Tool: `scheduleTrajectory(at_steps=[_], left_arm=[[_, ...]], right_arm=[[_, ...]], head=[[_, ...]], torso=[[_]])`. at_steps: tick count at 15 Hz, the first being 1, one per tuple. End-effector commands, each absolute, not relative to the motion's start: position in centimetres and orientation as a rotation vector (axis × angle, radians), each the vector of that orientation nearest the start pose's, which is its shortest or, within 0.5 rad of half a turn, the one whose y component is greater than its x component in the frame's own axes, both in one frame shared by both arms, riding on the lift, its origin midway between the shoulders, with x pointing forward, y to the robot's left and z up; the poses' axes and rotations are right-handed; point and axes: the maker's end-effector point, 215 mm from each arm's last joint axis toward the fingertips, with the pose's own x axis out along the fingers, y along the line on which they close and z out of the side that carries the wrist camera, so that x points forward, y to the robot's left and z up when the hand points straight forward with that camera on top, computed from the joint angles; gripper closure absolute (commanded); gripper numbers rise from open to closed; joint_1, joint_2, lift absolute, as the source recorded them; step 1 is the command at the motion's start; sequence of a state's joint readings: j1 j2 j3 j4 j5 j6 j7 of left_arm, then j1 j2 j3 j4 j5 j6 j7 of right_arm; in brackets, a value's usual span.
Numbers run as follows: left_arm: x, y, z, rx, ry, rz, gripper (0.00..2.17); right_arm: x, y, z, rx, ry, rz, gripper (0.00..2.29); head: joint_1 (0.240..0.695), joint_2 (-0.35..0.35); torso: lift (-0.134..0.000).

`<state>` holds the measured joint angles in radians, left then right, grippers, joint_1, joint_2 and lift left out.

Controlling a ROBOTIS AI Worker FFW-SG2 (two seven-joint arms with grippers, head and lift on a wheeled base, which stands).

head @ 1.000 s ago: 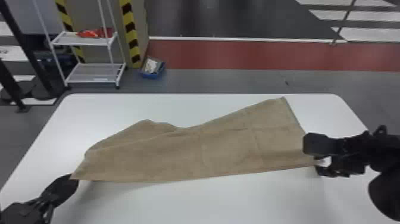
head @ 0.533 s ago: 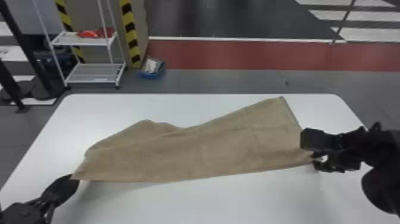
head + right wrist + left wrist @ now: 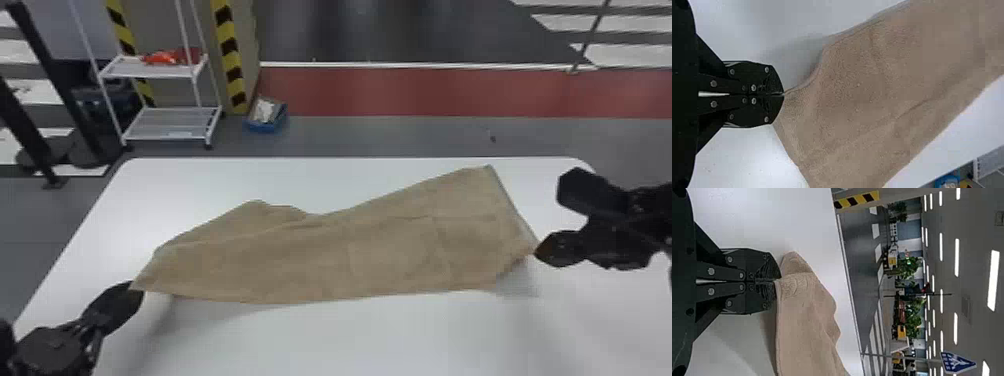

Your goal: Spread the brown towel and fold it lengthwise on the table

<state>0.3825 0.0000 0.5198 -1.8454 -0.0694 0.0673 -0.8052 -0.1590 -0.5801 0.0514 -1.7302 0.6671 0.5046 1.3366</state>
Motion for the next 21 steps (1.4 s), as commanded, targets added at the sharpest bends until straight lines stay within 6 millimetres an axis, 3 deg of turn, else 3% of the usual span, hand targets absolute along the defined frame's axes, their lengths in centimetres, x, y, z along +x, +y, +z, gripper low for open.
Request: scheduleTrajectory(at_steps=[1, 2, 4, 6, 8, 9, 10, 11, 13, 15, 17, 19, 21], left_arm=[[41.7, 35.7, -39.1, 0.123, 0.259, -0.301, 1.71], [41.8, 36.0, -37.7, 0.109, 0.267, -0.293, 1.71], [42.6, 36.1, -34.9, 0.073, 0.271, -0.283, 1.71], [45.0, 35.6, -33.6, 0.017, 0.319, -0.276, 1.71], [48.2, 34.4, -32.4, -0.019, 0.372, -0.275, 1.71], [50.9, 33.0, -30.9, -0.008, 0.378, -0.292, 1.71], [53.5, 32.3, -30.1, 0.024, 0.401, -0.301, 1.71], [56.4, 31.9, -28.9, 0.079, 0.411, -0.312, 1.71], [61.4, 32.6, -27.9, 0.141, 0.449, -0.302, 1.71], [65.6, 32.9, -26.4, 0.16, 0.459, -0.287, 1.71], [69.4, 33.1, -23.1, 0.212, 0.398, -0.276, 1.71], [71.5, 33.3, -19.6, 0.226, 0.344, -0.263, 1.71], [71.8, 33.9, -17.9, 0.222, 0.316, -0.248, 1.71]], right_arm=[[51.1, -37.5, -32.9, -0.665, 0.747, 0.765, 1.3], [51.4, -38.3, -29.9, -0.559, 0.68, 0.742, 1.3], [51.9, -39.0, -26.4, -0.425, 0.603, 0.724, 1.3], [53.2, -39.0, -25.2, -0.375, 0.571, 0.673, 1.35], [56.7, -38.0, -24.3, -0.365, 0.53, 0.597, 1.48], [58.5, -38.4, -24.8, -0.343, 0.545, 0.551, 1.48], [60.7, -38.8, -24.1, -0.346, 0.537, 0.508, 1.52], [62.9, -39.2, -23.6, -0.345, 0.533, 0.463, 1.75], [67.1, -40.2, -22.1, -0.384, 0.502, 0.376, 1.93], [70.7, -40.7, -19.5, -0.417, 0.445, 0.317, 1.96], [73.4, -41.1, -16.1, -0.429, 0.37, 0.262, 2.11], [74.7, -42.1, -12.6, -0.437, 0.312, 0.223, 2.11], [74.9, -43.1, -9.1, -0.423, 0.263, 0.201, 2.11]], head=[[0.695, 0.001], [0.695, -0.003], [0.695, -0.02], [0.695, -0.034], [0.695, -0.042], [0.695, -0.045], [0.695, -0.047], [0.667, -0.057], [0.618, -0.07], [0.549, -0.072], [0.502, -0.067], [0.452, -0.064], [0.382, -0.064]], torso=[[-0.124], [-0.124], [-0.124], [-0.124], [-0.124], [-0.124], [-0.124], [-0.124], [-0.124], [-0.124], [-0.124], [-0.124], [-0.124]])
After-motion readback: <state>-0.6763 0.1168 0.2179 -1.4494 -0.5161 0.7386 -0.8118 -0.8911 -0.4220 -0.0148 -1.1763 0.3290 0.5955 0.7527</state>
